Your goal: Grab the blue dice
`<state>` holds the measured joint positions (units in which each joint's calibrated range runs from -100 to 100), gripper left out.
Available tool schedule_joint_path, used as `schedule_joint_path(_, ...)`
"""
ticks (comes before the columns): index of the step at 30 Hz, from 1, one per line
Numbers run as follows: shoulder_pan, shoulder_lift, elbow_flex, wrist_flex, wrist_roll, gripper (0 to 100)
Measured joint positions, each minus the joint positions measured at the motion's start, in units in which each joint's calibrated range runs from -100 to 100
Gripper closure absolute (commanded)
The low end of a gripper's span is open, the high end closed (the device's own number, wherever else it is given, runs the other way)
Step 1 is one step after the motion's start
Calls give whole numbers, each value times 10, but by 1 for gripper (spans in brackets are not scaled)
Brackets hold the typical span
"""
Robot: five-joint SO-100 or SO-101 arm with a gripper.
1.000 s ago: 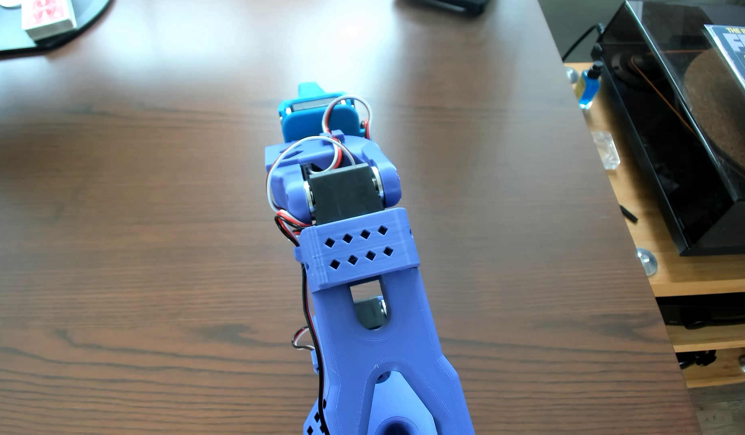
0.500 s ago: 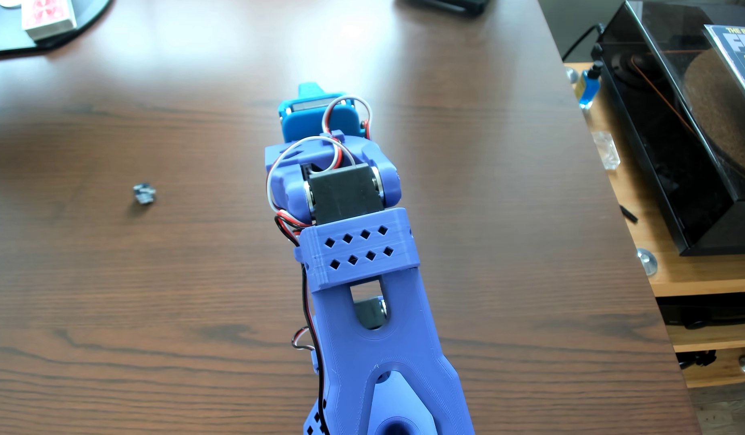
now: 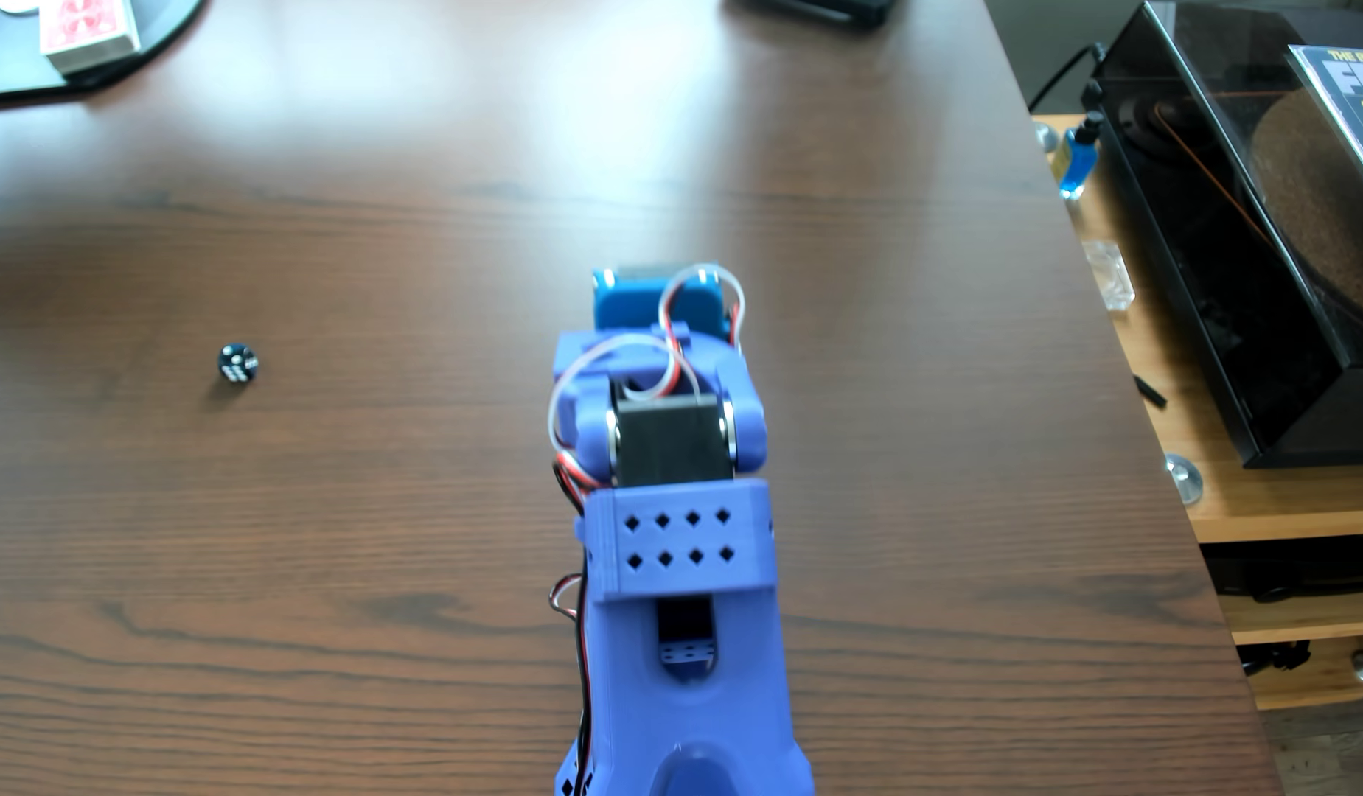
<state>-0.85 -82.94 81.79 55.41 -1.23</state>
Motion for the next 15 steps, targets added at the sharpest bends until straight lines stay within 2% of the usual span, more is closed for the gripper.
schedule_joint_path(15,50,-95,140,0,0,98)
